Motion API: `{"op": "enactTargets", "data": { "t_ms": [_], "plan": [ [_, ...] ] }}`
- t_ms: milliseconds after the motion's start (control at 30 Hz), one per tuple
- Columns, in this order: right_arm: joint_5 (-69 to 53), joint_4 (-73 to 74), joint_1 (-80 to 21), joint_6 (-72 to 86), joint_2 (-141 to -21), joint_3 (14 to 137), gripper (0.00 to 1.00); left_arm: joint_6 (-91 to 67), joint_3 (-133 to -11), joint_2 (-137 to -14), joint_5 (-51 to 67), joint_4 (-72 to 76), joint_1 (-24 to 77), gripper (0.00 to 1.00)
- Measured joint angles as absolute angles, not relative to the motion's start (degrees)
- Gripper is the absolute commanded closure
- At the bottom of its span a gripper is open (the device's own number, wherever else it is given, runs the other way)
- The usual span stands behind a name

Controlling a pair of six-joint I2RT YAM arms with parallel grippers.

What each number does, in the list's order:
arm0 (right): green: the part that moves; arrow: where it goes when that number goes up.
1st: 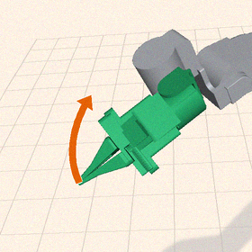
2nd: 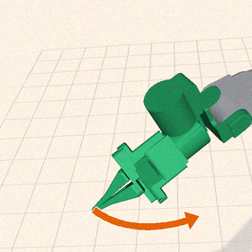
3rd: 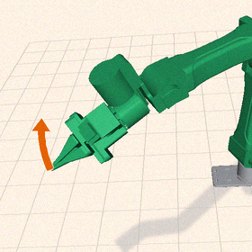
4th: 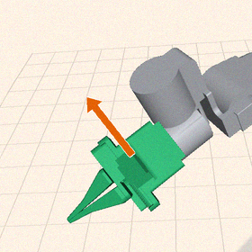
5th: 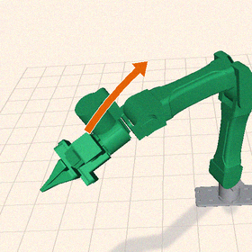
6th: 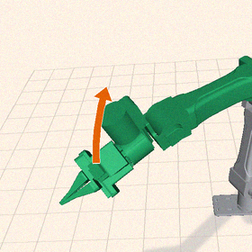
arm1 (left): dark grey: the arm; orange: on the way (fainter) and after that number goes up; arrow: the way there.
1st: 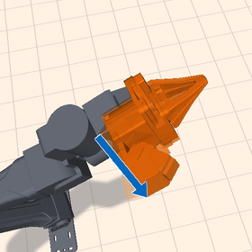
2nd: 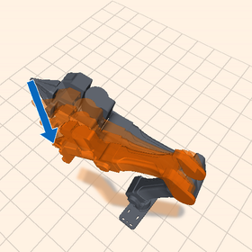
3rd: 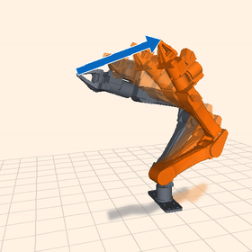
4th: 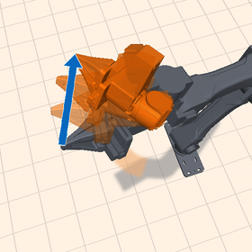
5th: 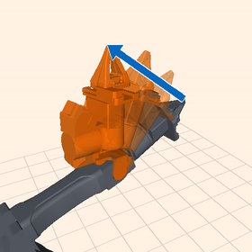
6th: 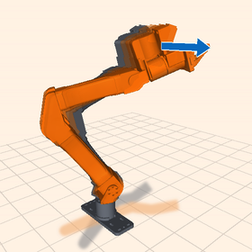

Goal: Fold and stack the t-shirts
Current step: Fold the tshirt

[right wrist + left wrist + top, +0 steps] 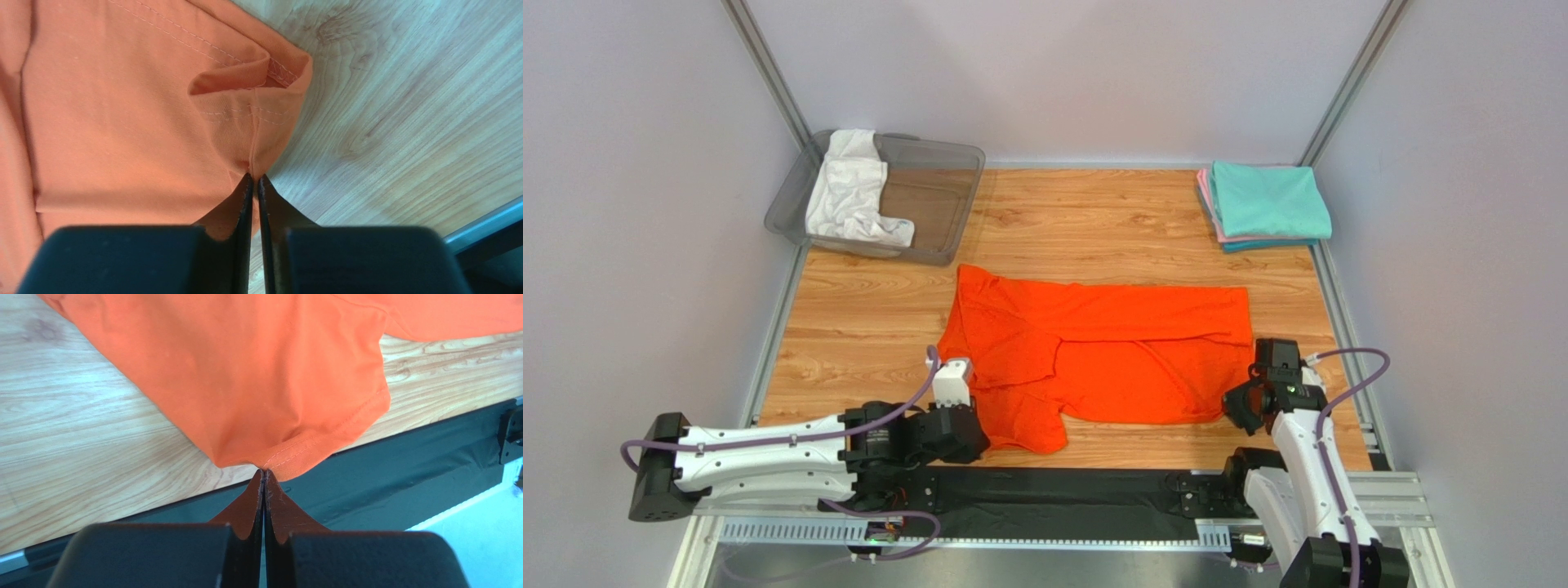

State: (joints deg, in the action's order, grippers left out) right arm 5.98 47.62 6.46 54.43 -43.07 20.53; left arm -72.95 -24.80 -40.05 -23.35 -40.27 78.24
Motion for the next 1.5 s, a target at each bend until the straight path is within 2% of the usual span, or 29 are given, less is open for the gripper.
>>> {"op": "enactTargets", "data": {
  "t_ms": [400, 767, 1200, 1500],
  "plan": [
    [4.9, 47.3, 6.5, 53.1, -38.7, 20.9, 1.00, -71.2, -29.8, -40.2, -28.8, -42.9, 77.4, 1.00],
    [4.5, 46.9, 6.5, 50.8, -41.3, 24.8, 1.00, -60.5, -34.8, -46.3, -26.9, -39.2, 67.2, 1.00],
    [3.0, 41.8, 6.5, 47.7, -55.8, 32.9, 1.00, -47.9, -44.2, -55.8, -22.6, -32.5, 53.4, 1.00],
    [2.1, 39.2, 6.5, 46.0, -62.8, 38.5, 1.00, -40.9, -49.3, -62.8, -20.3, -28.2, 47.4, 1.00]
  ]
}}
